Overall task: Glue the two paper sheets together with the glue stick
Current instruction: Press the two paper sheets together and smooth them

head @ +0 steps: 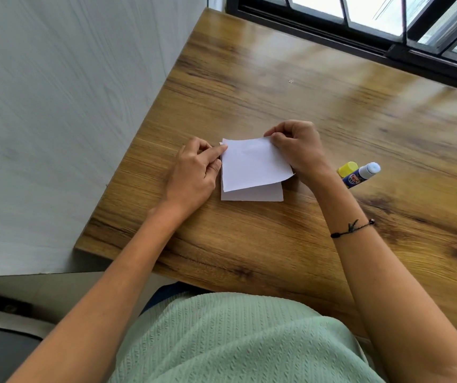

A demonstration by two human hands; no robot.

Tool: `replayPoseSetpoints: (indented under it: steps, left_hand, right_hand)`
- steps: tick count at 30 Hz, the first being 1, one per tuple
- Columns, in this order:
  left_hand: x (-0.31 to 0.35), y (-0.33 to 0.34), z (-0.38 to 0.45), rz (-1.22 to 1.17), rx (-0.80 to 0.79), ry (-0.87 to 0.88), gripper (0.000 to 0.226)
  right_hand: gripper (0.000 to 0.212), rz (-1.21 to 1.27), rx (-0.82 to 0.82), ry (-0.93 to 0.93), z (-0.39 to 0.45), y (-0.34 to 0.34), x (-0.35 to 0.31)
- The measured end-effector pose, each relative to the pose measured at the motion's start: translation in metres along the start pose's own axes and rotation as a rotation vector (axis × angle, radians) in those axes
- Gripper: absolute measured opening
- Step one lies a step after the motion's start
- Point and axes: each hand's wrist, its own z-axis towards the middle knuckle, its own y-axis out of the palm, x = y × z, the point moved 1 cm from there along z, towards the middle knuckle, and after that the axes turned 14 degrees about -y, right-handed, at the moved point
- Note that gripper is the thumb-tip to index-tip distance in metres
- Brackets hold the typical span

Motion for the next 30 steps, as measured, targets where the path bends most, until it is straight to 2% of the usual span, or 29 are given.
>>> replayPoseSetpoints:
  steps: [4, 16, 30]
  left_hand:
    - [0.0024, 0.0002, -0.0019, 0.022, 0.001, -0.01, 0.042]
    - [0.0019, 0.0024, -0.0002, 0.037, 0.016, -0.017, 0.034]
    - [0.0045, 0.0032, 0.0002, 0.043, 0.012, -0.041, 0.035]
  right_hand:
    - [0.028, 0.008, -0.007, 0.008, 0.0015, 0.0005, 0.0015]
    - [0.028, 0.027, -0.006, 0.022, 0.005, 0.0018, 0.0041]
    - [0.027, 0.038, -0.028, 0.025, 0.0063, 0.0027, 0.0044]
